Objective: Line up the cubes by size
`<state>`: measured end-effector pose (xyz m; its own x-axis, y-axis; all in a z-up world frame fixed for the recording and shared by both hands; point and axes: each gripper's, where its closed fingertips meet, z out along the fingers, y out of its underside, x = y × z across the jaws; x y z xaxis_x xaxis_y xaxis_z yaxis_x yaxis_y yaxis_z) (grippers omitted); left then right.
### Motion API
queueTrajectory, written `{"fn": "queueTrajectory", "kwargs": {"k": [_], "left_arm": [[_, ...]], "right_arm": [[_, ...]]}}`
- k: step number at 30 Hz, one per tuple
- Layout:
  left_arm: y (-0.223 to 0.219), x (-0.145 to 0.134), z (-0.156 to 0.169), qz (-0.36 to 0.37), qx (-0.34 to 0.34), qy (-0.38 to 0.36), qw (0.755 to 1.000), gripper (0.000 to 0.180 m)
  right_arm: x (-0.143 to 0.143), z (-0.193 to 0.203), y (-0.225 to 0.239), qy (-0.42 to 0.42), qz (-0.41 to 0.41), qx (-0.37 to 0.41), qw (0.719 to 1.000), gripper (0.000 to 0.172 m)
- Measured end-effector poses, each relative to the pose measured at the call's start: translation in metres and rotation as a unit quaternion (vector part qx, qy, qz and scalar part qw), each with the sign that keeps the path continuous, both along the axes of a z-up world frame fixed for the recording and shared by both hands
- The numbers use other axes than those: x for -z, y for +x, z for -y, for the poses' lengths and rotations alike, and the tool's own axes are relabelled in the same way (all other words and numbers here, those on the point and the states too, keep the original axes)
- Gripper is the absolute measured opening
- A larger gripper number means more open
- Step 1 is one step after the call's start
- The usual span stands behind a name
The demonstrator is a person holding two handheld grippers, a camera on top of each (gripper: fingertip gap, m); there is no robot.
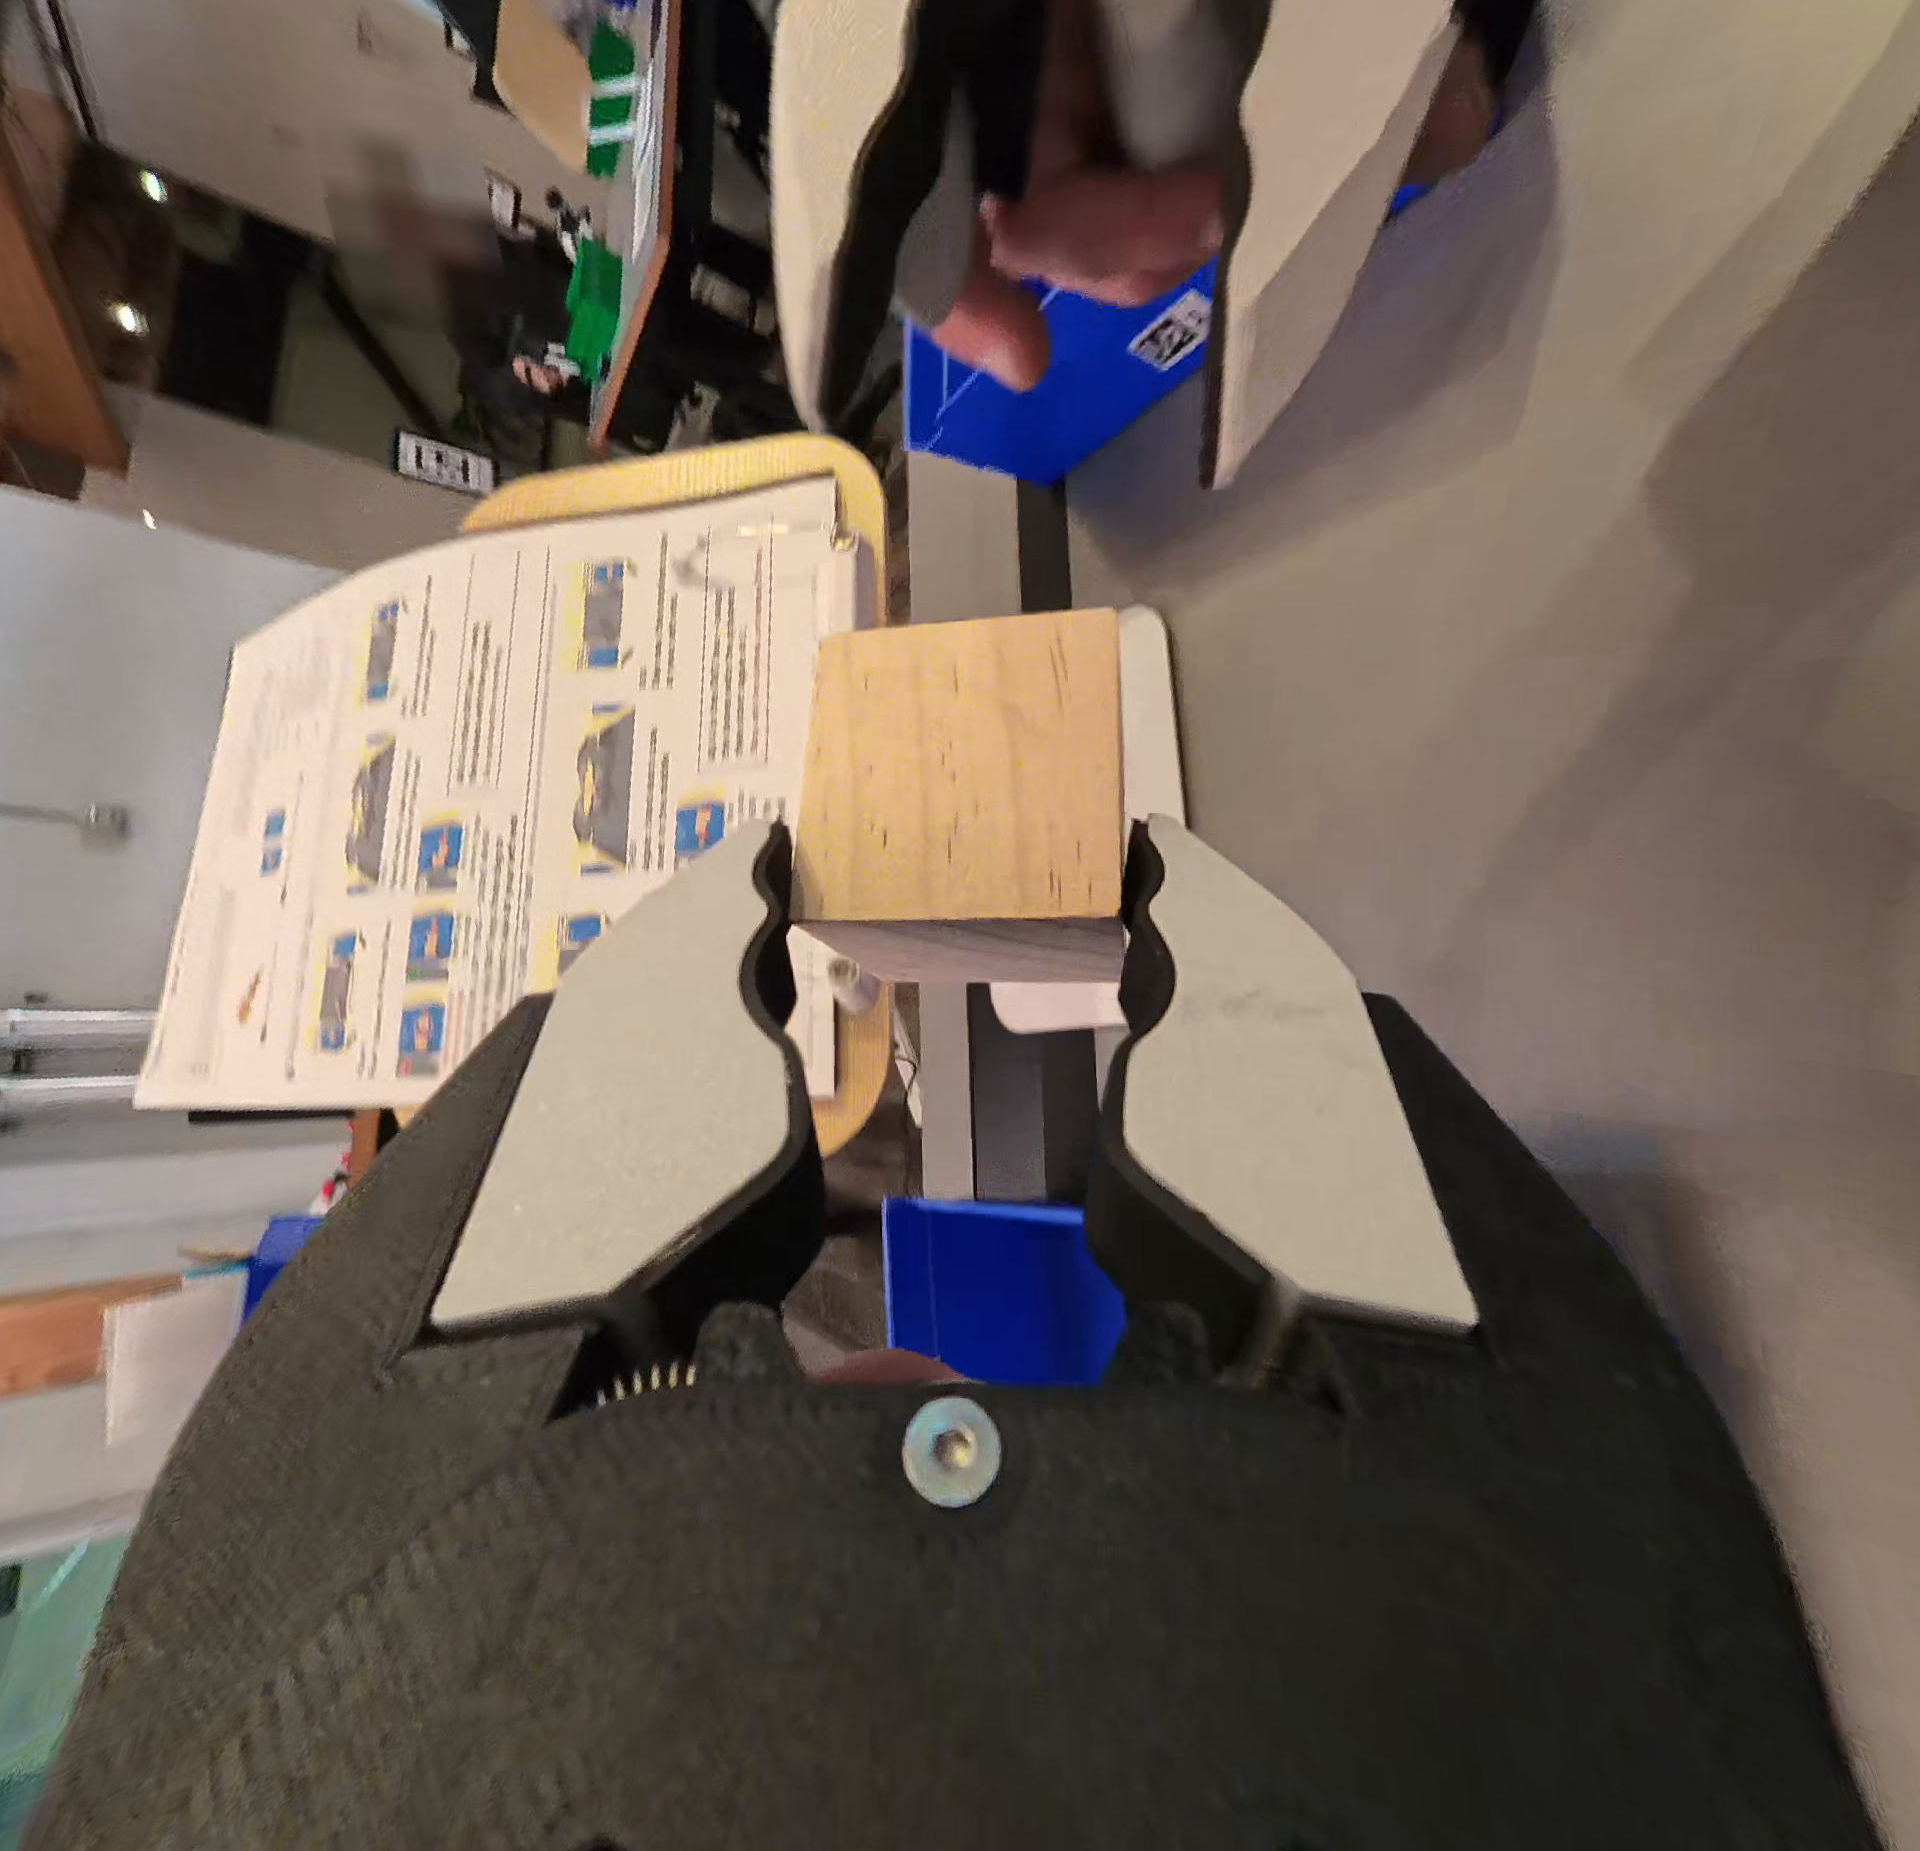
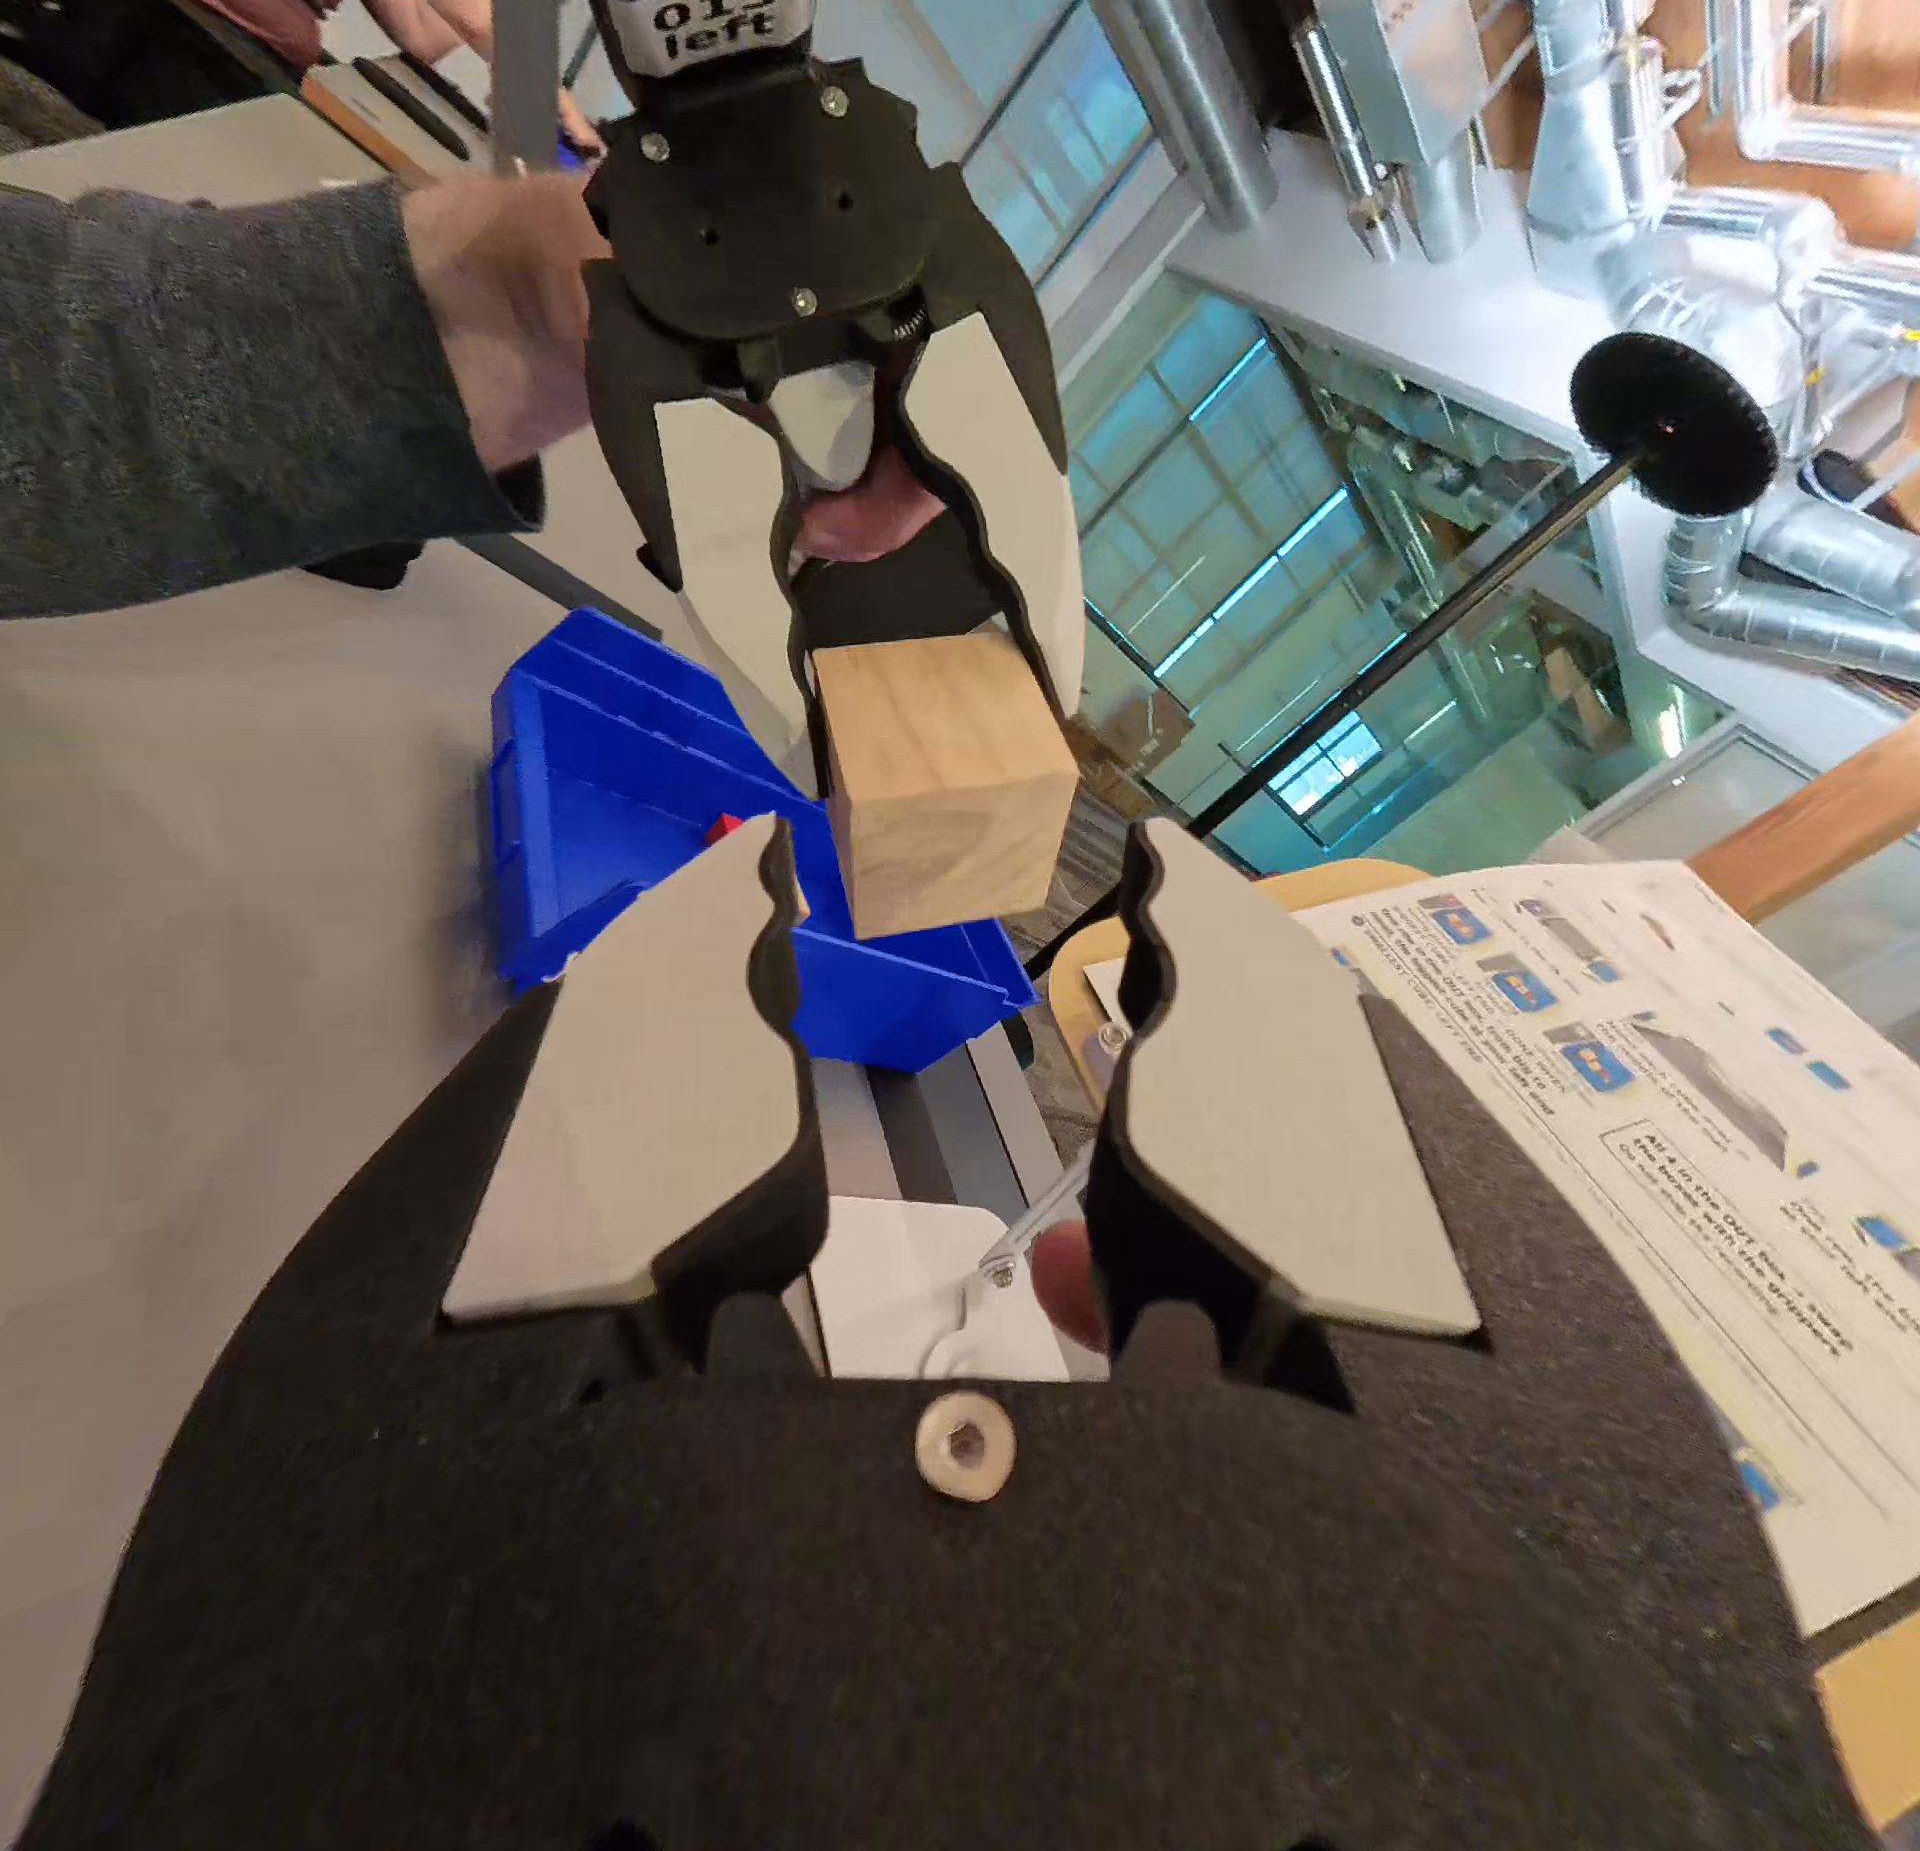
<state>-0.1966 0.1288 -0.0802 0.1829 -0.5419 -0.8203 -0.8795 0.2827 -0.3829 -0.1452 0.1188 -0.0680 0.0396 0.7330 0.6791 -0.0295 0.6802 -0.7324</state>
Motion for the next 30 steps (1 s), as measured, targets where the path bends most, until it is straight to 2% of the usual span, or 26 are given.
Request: {"fn": "queueTrajectory", "kwargs": {"k": [11,16,27,30], "left_arm": [[0.054,-0.010,0.030,-0.007,0.080,0.027,0.996,0.060],[0.067,-0.013,0.037,-0.002,0.101,0.033,0.994,0.060],[0.070,-0.020,0.044,0.004,0.097,0.041,0.994,0.061],[0.066,-0.029,0.040,0.013,0.078,0.061,0.995,0.070]], "right_arm": [[0.003,0.018,0.007,0.048,0.012,-0.036,0.998,0.067],[0.006,0.025,0.007,0.072,0.017,-0.042,0.996,0.059],[-0.002,0.034,0.012,0.073,0.014,-0.055,0.996,0.058],[-0.005,0.030,0.017,0.074,0.020,-0.047,0.996,0.058]]}}
